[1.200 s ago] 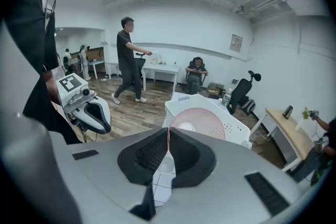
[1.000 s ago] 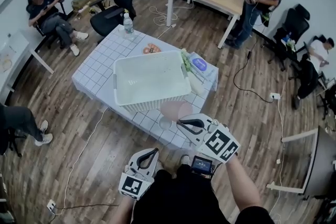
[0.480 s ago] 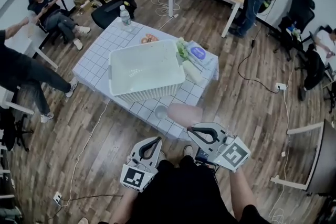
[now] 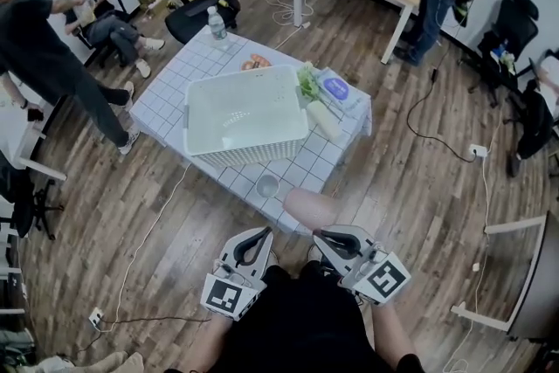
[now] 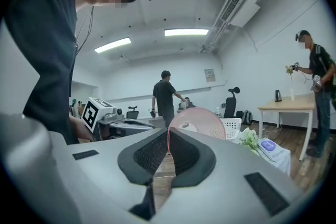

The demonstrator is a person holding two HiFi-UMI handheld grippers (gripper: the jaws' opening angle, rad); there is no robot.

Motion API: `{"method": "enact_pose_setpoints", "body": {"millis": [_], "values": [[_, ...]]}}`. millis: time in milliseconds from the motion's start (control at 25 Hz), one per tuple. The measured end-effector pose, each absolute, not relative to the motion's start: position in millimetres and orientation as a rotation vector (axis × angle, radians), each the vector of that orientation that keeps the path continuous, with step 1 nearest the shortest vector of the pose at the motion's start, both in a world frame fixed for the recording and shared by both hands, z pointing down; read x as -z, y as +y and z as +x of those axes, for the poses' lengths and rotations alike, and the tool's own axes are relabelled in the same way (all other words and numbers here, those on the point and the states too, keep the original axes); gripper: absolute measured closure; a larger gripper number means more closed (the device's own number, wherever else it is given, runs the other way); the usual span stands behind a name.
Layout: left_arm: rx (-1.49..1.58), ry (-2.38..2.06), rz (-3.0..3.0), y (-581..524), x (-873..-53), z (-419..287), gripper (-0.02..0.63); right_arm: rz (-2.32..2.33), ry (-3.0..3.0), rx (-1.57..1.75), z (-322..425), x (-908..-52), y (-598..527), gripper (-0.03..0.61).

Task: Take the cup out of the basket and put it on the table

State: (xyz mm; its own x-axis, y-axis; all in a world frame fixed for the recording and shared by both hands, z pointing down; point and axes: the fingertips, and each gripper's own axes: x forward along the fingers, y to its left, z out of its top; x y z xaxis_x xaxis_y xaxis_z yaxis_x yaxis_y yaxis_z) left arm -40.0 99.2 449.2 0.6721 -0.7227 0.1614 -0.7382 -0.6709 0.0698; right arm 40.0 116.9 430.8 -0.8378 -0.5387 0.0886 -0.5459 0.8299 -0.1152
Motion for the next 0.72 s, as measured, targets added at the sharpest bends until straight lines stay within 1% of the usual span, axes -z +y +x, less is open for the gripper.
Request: {"method": "enact_pose_setpoints", "body": {"millis": [280, 720], "values": [[-0.146, -1.216, 2.743, 103, -443, -30, 0.606, 0.788, -3.013, -0.195, 34, -427, 124, 0.549], [-0.146, -1.269, 2.719, 102, -438, -36, 0.606, 0.69, -3.037, -0.143, 27, -416, 116, 0.549]]}}
